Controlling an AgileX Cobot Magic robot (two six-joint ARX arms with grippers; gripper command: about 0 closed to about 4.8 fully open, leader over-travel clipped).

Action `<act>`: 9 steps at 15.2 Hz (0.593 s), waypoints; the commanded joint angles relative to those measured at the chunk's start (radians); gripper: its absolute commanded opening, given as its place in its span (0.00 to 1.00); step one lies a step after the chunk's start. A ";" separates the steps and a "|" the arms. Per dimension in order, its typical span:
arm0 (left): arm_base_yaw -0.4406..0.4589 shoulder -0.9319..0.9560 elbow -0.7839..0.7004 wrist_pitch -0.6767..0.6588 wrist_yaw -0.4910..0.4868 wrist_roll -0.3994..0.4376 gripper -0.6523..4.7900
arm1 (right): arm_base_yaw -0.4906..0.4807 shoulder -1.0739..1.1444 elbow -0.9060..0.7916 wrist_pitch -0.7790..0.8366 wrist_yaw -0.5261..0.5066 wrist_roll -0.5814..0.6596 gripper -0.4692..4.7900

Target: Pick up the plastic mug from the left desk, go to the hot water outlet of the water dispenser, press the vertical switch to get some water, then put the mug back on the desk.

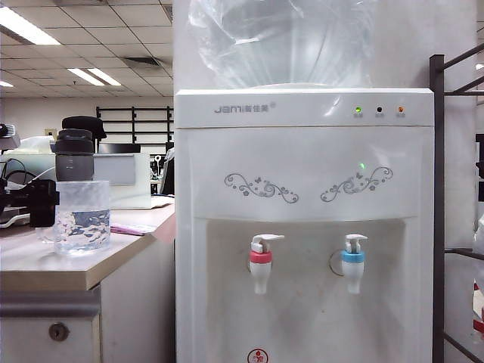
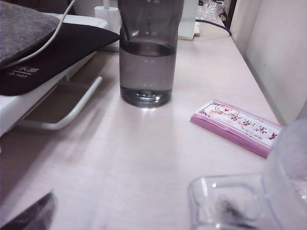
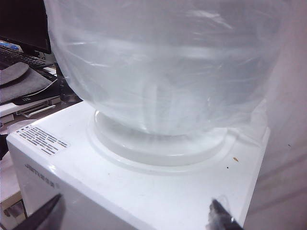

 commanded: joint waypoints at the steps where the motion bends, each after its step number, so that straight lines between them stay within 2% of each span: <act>1: 0.000 -0.001 0.001 0.017 0.004 -0.003 0.45 | 0.001 -0.001 0.004 0.010 0.001 -0.003 0.83; 3: 0.000 -0.001 0.001 0.012 0.005 -0.003 0.21 | 0.001 -0.001 0.004 0.010 0.001 -0.003 0.83; 4: 0.000 -0.001 0.001 0.012 0.005 -0.003 0.15 | 0.001 -0.001 0.004 0.010 0.001 -0.003 0.83; 5: 0.000 -0.001 0.001 0.012 0.005 -0.002 0.11 | 0.001 -0.001 0.004 0.010 0.001 -0.003 0.83; 7: 0.000 -0.001 0.001 0.013 0.054 0.009 0.11 | 0.001 -0.001 0.004 0.010 0.001 -0.003 0.83; 9: 0.000 -0.001 0.001 0.013 0.046 0.008 0.11 | 0.001 -0.001 0.004 0.011 0.001 -0.003 0.83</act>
